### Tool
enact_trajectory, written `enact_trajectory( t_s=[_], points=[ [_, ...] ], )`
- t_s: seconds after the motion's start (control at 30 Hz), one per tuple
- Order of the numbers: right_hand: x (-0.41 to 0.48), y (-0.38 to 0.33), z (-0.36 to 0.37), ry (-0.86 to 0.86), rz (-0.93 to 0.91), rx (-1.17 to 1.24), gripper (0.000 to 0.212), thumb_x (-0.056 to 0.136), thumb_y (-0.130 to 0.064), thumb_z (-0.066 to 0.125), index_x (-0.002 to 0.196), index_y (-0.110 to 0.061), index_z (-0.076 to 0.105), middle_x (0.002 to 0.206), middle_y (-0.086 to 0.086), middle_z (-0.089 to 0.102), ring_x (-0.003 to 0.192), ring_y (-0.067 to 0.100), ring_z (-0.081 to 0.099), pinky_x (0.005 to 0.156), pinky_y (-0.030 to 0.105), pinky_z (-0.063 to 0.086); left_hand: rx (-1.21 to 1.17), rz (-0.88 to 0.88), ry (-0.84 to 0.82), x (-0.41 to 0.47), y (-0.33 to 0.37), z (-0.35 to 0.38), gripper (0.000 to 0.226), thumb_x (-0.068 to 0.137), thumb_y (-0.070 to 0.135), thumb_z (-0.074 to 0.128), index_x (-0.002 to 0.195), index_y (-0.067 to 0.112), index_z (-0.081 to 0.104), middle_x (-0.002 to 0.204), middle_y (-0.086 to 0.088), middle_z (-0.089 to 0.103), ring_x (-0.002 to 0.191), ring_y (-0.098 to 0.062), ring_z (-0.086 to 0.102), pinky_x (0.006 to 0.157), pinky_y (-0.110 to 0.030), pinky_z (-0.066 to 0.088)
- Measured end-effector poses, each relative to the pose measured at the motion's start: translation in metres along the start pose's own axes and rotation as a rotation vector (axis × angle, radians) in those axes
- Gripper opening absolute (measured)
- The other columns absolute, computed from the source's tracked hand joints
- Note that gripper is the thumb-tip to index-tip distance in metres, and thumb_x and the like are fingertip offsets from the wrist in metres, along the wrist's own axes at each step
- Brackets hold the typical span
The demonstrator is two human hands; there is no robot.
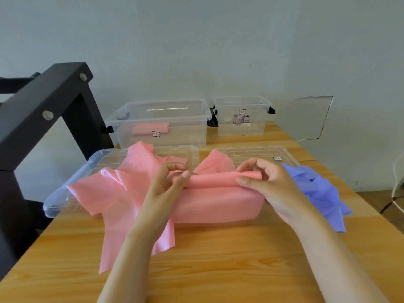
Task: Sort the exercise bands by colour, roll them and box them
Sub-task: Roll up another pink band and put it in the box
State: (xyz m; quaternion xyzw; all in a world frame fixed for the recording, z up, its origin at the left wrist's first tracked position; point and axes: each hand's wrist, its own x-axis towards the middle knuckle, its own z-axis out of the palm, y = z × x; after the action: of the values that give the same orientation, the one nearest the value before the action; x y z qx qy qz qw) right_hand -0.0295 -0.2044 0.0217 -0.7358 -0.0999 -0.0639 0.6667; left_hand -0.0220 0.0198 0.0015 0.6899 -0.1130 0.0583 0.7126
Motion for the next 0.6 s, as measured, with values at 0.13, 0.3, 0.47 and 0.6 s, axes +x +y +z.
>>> enact_trajectory(
  t_s=[0.13,0.3,0.47,0.6],
  points=[
    [-0.0014,-0.0031,0.0012,-0.023,-0.026,0.04,0.03,0.079,-0.002,0.073,0.078,-0.032,0.068,0.096,-0.005,0.072,0.091,0.013,0.063,0.077,0.026,0.047,0.021,0.024,-0.02,0.0007,0.0014,0.0025,0.012,0.09,0.008,0.065,0.098,0.014,0.059,0.092,0.007,0.074,0.086,-0.004,0.064,0.074,-0.017,0.047],
    [-0.0005,0.0028,0.0033,-0.04,0.075,0.049,0.011,0.082,-0.018,0.073,0.086,-0.028,0.07,0.09,-0.012,0.071,0.089,0.006,0.061,0.076,0.021,0.041,-0.073,0.097,0.006,0.001,0.0016,-0.0025,0.028,0.082,-0.006,0.066,0.106,0.002,0.056,0.095,0.003,0.069,0.093,-0.009,0.064,0.079,-0.019,0.051],
    [-0.0007,0.0005,0.0057,0.019,-0.031,0.006,0.024,0.08,-0.008,0.074,0.078,-0.032,0.07,0.1,-0.007,0.074,0.098,0.01,0.065,0.085,0.024,0.047,0.057,-0.048,-0.024,0.0004,-0.0034,0.0012,0.02,0.086,0.032,0.064,0.104,0.023,0.063,0.101,0.01,0.071,0.096,-0.007,0.062,0.081,-0.021,0.046],
    [0.0001,0.0016,0.005,-0.011,-0.035,0.04,0.026,0.076,-0.013,0.079,0.092,-0.031,0.069,0.104,-0.005,0.072,0.102,0.01,0.063,0.091,0.031,0.045,0.013,0.049,-0.002,0.0025,-0.0025,-0.0007,0.018,0.085,0.004,0.067,0.099,0.013,0.061,0.094,0.003,0.067,0.084,-0.005,0.061,0.071,-0.013,0.046]
  ],
)
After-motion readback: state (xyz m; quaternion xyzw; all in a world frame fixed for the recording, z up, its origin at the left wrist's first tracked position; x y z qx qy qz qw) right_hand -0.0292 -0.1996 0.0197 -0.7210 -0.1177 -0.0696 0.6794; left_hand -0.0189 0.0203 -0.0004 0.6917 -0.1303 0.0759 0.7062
